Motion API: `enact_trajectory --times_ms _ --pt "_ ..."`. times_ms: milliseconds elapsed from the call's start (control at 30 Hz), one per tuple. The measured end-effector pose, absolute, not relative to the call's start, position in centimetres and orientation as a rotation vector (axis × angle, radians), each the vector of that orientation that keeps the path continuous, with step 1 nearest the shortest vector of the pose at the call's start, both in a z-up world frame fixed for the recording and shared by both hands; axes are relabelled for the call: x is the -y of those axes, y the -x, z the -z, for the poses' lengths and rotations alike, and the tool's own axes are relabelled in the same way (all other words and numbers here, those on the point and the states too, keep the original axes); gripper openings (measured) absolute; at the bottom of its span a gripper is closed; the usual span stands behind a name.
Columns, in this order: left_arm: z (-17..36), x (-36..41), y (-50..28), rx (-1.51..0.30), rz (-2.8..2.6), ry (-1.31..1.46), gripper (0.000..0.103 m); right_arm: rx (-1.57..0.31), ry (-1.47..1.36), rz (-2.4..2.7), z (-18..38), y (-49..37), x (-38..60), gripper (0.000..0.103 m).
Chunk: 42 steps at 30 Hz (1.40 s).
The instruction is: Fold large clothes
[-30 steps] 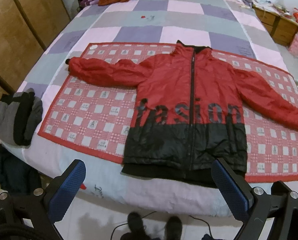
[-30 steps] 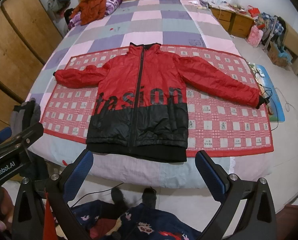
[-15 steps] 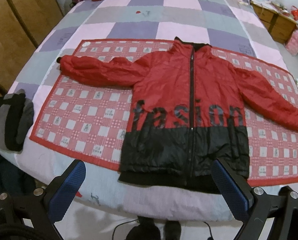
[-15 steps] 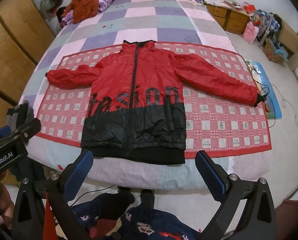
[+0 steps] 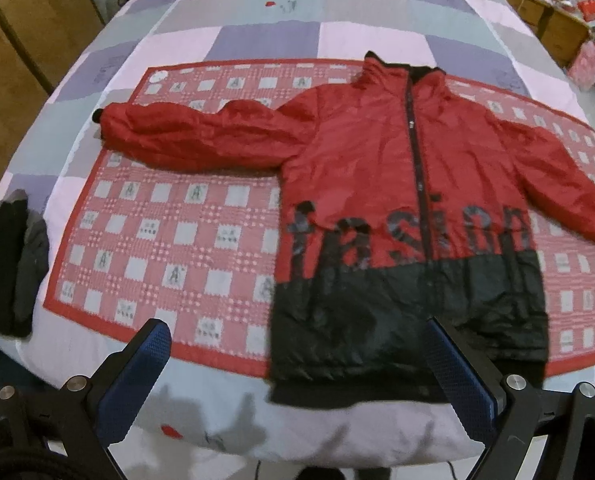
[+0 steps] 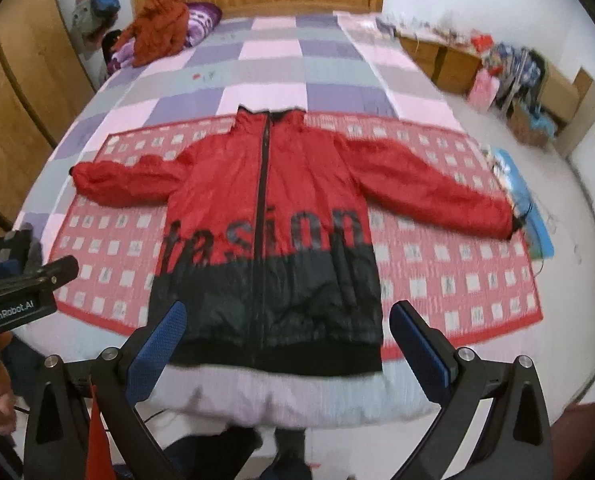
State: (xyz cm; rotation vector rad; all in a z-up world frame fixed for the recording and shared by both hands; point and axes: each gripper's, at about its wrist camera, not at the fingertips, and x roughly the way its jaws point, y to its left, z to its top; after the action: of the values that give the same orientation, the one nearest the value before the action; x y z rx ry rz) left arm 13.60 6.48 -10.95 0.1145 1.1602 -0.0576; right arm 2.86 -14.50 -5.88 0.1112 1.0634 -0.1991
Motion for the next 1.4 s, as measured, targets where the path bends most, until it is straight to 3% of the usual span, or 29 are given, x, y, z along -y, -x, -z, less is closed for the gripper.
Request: enact_trajectory --times_ms 200,667,833,967,1100,1133,1167,1200,1233,1267,1300,1400 --pt "16.8 -9.0 -15.9 -1.175 0.054 -0.120 0.103 -1.052 -0.106 0.244 10.0 -4.5 14.8 0.103" --pt "35.4 -10.7 -17.5 -1.321 0.002 -0.080 0.101 -1.178 -0.020 0.309 28.0 -4.4 24.6 0.103" --pt "39.1 -9.8 -17.4 -1.339 0.030 -0.107 0.102 -1.213 -0.059 0.357 32.6 -3.6 28.7 0.103" --pt "41.2 -11.3 -17.5 -1.367 0.033 0.055 0.103 -1.248 -0.145 0.301 35.1 -3.8 30.6 0.103" --pt "41.3 -11.4 -16.7 -1.308 0.077 0.046 0.103 -1.285 -0.205 0.208 38.2 -5.0 31.2 0.102" --pt "41.3 -11.3 -16.7 -1.306 0.090 0.037 0.099 -1.292 -0.251 0.178 38.9 -5.3 31.3 0.098" --pt "41.2 -11.2 -16.8 -1.307 0.111 0.044 0.095 -1.287 -0.287 0.149 39.2 -5.4 31.3 0.079" --pt "41.0 -11.0 -16.7 -1.302 0.133 0.047 0.084 -1.283 -0.303 0.135 39.4 -5.7 31.0 0.074" --pt "40.7 -10.6 -16.7 -1.293 0.177 0.048 0.060 -1.279 -0.279 0.147 39.3 -5.8 30.7 0.071" --pt "40.3 -10.2 -16.5 -1.282 0.232 0.055 0.045 -1.267 -0.263 0.138 39.1 -5.8 30.4 0.062" --pt "39.9 -10.0 -16.9 -1.284 0.237 0.041 0.038 -1.254 -0.255 0.142 38.9 -5.6 30.5 0.053" --pt "39.7 -11.2 -17.5 -1.302 0.255 0.116 0.025 -1.231 -0.277 0.140 37.9 -5.0 31.1 0.038"
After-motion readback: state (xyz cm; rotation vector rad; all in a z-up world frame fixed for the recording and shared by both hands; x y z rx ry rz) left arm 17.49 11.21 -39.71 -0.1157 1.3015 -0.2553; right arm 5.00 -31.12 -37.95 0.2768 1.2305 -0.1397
